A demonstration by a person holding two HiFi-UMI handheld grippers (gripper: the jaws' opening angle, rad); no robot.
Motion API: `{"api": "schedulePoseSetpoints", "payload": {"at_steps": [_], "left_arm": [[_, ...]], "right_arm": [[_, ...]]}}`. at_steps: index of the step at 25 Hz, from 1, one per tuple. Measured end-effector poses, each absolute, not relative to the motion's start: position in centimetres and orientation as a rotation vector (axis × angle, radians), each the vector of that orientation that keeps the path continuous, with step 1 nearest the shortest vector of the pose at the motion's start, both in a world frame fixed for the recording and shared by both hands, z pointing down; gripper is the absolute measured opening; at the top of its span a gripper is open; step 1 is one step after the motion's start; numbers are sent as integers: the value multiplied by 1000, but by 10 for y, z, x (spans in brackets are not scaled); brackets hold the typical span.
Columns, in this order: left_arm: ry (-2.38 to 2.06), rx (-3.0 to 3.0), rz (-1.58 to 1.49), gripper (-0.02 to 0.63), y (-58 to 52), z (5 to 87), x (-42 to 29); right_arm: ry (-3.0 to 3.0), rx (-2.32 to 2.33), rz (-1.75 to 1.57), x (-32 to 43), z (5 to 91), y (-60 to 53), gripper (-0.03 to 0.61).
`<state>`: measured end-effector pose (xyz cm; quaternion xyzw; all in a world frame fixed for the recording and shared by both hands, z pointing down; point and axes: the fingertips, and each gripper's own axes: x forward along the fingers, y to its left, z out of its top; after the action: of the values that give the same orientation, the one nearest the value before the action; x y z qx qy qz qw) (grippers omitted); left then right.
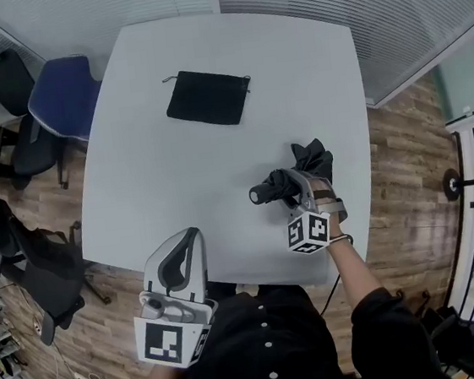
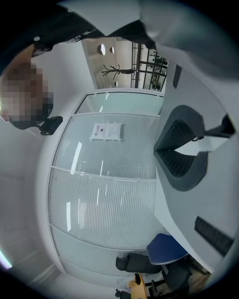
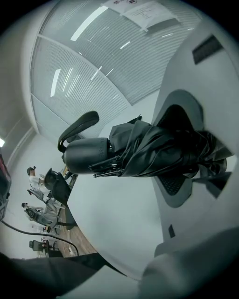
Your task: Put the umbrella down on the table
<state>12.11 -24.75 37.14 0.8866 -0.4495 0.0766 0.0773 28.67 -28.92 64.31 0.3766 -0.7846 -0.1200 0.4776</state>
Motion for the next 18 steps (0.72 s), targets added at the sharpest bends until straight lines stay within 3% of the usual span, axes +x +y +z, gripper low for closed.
{"api": "schedulePoseSetpoints", "payload": {"at_steps": [18], "left_arm": [[-1464, 2613, 266, 15, -243, 376, 91]], "right_arm": [[-1723, 619, -373, 248, 707, -299, 256]]}}
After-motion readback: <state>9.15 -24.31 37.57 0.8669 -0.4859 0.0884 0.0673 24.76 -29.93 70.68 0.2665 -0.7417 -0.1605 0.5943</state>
